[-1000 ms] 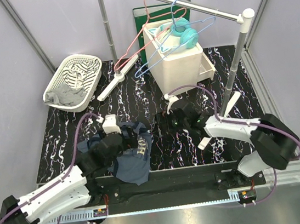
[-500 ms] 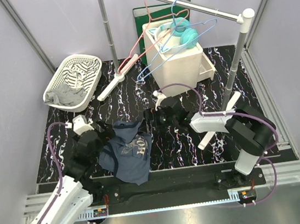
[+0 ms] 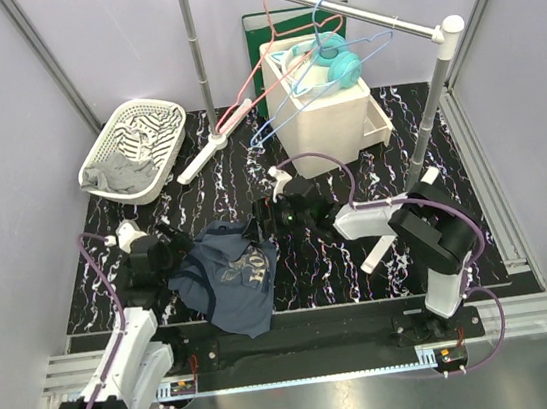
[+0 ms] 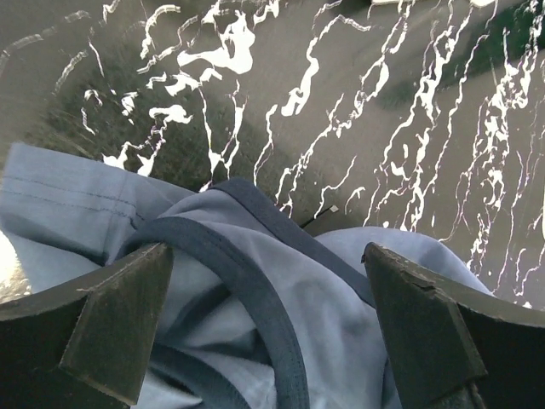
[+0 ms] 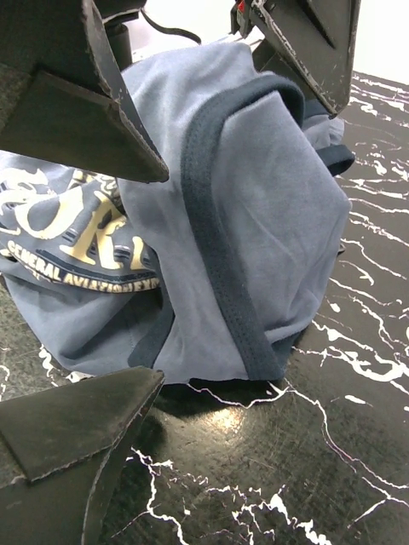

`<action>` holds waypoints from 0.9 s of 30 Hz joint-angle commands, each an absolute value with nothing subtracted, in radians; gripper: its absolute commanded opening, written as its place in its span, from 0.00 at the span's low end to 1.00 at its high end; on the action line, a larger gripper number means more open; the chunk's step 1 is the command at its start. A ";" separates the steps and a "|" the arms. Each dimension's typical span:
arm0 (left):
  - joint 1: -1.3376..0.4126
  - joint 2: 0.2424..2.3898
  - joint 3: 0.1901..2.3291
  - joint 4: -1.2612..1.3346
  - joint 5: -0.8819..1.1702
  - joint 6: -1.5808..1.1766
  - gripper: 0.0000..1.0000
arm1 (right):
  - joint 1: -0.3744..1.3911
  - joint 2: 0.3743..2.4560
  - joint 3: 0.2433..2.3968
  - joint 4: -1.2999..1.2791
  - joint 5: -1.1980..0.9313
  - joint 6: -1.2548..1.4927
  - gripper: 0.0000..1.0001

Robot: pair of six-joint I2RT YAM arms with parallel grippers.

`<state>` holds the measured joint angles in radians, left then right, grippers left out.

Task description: Place the tank top on the hanger

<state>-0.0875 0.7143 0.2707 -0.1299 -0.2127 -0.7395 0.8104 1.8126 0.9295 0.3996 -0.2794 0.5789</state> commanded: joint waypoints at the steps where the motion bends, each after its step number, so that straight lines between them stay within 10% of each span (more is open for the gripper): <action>1: -0.045 0.761 0.253 0.018 -0.121 -0.761 0.99 | 0.824 1.845 0.982 0.449 -0.285 0.586 0.96; 10: -0.002 0.839 0.213 0.123 -0.109 -0.752 0.91 | 0.822 1.914 1.014 0.472 -0.322 0.621 0.76; 21: 0.029 0.980 0.227 0.319 -0.041 -0.735 0.00 | 0.821 1.901 1.042 0.399 -0.312 0.621 0.00; 27: 0.029 0.971 0.392 0.315 -0.006 -0.729 0.00 | 0.816 1.737 1.034 0.215 -0.154 0.540 0.00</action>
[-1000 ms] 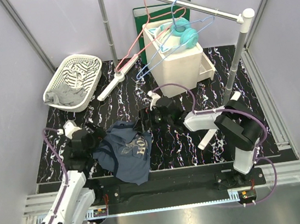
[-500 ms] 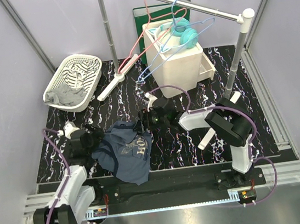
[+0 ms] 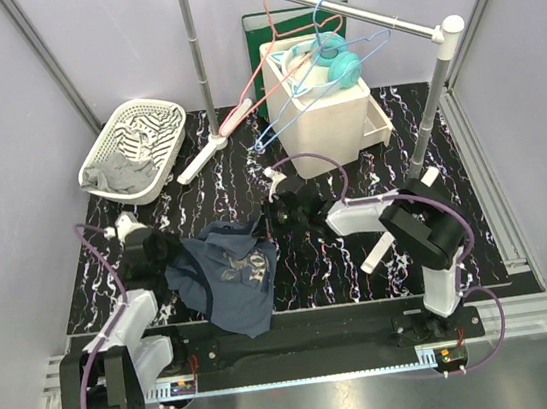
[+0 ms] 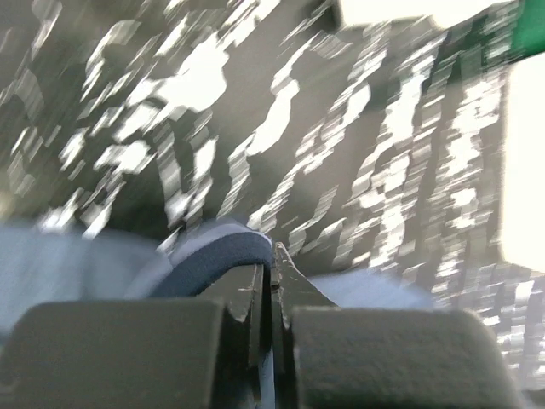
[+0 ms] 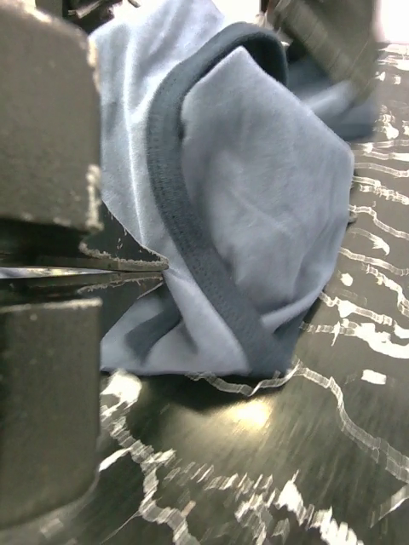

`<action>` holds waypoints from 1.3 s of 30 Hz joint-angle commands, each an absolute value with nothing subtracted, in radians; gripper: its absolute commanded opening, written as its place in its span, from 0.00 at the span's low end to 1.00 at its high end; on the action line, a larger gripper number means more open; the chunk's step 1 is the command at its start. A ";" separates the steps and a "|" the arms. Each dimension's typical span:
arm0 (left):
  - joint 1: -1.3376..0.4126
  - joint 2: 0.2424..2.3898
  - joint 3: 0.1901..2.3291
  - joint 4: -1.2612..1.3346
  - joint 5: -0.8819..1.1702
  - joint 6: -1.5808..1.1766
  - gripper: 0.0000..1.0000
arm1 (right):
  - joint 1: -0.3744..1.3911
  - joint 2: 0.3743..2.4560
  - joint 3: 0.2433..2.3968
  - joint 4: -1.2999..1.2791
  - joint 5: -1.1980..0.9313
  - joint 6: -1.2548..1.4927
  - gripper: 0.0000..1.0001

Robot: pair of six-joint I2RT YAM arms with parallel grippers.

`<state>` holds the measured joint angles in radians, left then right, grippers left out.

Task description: Place the tank top on the hanger

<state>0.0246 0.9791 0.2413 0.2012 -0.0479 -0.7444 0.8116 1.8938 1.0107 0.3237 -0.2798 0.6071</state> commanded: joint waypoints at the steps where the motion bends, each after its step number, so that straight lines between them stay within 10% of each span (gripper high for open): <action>1: 0.029 0.974 0.423 0.307 -0.006 -0.716 0.00 | 0.813 1.706 1.028 0.163 -0.122 0.519 0.00; 19: 0.015 1.157 1.135 0.322 0.365 -0.531 0.00 | 0.810 1.123 0.969 -0.213 0.394 0.342 0.00; 39: -0.578 0.539 0.239 0.083 -0.026 -0.402 0.02 | 0.810 1.066 0.689 -0.250 0.338 0.531 0.02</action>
